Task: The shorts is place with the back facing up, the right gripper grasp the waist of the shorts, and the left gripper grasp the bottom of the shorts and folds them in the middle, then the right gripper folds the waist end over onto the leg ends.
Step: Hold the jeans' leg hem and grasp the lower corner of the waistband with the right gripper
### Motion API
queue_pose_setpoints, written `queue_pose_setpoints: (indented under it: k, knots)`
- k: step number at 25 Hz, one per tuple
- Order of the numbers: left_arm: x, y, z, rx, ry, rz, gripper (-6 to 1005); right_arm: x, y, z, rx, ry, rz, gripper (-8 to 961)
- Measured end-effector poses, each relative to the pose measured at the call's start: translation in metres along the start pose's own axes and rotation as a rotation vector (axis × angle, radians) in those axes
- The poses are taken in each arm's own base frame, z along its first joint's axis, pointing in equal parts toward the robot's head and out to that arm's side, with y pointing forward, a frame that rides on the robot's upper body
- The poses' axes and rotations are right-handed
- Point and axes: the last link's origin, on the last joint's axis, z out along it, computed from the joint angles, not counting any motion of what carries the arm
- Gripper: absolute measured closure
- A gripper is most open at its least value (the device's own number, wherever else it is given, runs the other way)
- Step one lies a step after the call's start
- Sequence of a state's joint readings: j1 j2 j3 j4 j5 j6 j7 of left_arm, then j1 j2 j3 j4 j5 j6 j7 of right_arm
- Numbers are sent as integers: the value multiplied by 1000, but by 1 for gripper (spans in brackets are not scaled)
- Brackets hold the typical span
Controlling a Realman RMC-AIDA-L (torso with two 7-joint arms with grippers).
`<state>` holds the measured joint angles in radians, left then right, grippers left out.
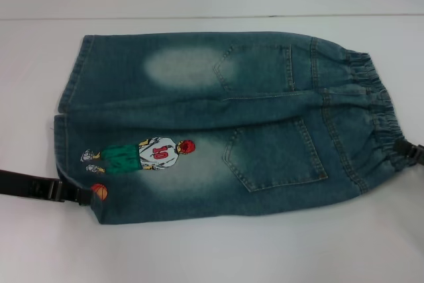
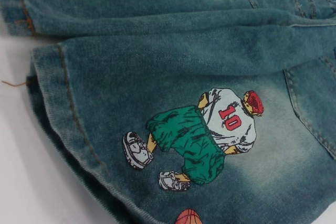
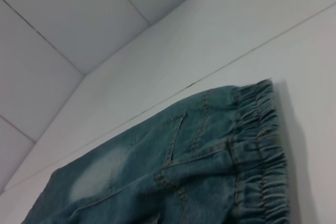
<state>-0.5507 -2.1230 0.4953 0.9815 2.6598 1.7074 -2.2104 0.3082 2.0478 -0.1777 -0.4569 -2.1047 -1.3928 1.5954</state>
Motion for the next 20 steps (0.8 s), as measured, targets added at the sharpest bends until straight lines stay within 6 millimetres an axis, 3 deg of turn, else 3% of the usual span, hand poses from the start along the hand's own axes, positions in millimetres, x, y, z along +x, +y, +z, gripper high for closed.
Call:
queue_pose_setpoints:
  k: [20]
  knots:
    - [1, 2, 0, -15, 5, -2, 977, -4, 13, 8, -84, 35, 2, 46]
